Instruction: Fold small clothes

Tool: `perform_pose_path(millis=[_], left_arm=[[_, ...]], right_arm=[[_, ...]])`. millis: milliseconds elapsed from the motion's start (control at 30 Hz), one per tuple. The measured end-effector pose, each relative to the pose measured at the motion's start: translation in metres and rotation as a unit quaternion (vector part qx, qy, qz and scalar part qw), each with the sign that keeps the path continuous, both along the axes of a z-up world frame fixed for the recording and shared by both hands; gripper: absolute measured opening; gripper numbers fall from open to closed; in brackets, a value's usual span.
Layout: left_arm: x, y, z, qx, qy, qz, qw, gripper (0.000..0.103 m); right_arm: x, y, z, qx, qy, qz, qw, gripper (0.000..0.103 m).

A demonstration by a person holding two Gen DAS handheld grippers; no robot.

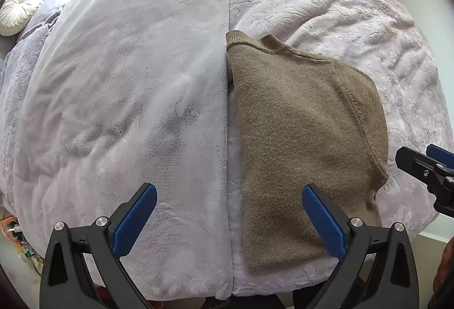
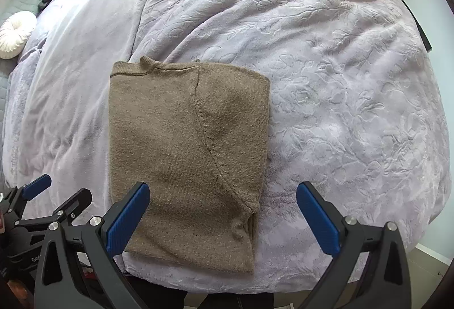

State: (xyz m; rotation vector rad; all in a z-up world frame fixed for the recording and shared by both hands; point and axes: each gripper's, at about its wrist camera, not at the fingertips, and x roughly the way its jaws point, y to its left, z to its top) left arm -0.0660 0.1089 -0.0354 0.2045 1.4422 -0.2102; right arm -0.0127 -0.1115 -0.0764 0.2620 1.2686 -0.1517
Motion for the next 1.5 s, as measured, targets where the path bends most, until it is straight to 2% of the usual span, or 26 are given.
perform_pose_path(millis=[533,1033,1500], left_arm=[[-0.001,-0.002,-0.001,0.013,0.007,0.005,0.9999,0.103],[0.004,0.008,-0.006,0.009,0.020,0.029,0.9993,0.103],[0.005,0.008,-0.010,0.011,0.028,0.031,0.9991,0.103]], right_arm=[[-0.003,0.000,0.001,-0.019,0.007,-0.006,1.000,0.103],[-0.003,0.003,-0.006,-0.020,0.016,-0.008,1.000,0.103],[-0.002,0.005,-0.011,-0.018,0.021,-0.009,1.000,0.103]])
